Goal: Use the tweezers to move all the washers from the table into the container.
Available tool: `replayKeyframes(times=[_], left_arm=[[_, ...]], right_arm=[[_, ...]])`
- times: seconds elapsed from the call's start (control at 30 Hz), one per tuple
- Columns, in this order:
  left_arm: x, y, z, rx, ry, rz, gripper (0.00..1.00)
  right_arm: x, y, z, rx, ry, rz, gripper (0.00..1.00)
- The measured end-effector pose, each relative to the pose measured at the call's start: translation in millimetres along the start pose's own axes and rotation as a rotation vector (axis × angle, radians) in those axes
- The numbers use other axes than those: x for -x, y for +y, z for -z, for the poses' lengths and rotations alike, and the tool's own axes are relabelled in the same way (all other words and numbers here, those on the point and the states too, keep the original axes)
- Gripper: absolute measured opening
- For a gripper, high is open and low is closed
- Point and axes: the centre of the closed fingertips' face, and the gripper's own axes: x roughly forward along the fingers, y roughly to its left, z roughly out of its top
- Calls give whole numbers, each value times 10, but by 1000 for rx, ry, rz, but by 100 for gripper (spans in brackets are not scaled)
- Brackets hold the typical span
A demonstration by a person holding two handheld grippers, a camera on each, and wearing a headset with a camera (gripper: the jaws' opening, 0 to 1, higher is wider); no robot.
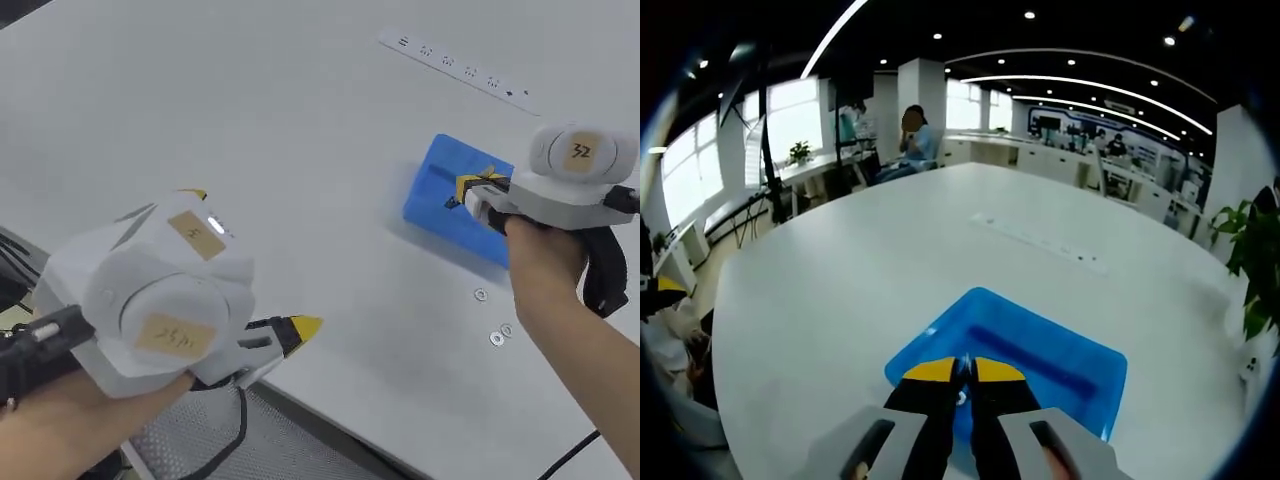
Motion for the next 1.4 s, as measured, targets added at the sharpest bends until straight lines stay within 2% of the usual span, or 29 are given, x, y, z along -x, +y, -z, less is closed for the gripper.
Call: replayKeyframes(times=[0.17,0.27,0.37,0.5,0.67,0.87,1.07,1.17,1.27,1.4], left_arm=[[13,-9,-29,-7,-5,1,93],[23,-16,-44,-13,-7,2,93],[36,-25,-72,-16,-15,5,93],[45,-39,-105,-21,-23,7,94],[52,-51,-114,-26,-26,9,94],[62,-58,-142,-18,-37,11,94],[72,-59,-178,-9,-50,10,94],[65,-91,-187,4,-51,20,94],[67,-112,-199,-10,-49,18,94],[69,-119,-206,-9,-51,19,94]], right_arm=[[29,0,-10,-22,-12,0,1],[92,-16,-71,-24,-32,3,1],[216,-51,-106,-15,-51,8,1],[430,-73,-214,-57,-101,-5,1],[700,-82,-279,-24,-120,0,1],[964,-92,-274,-61,-146,-9,1],[1088,-69,-82,-33,-122,4,1],[1087,-78,105,-26,-92,14,1],[1078,-95,281,-53,-58,14,1],[1048,-164,517,-48,-15,34,1]])
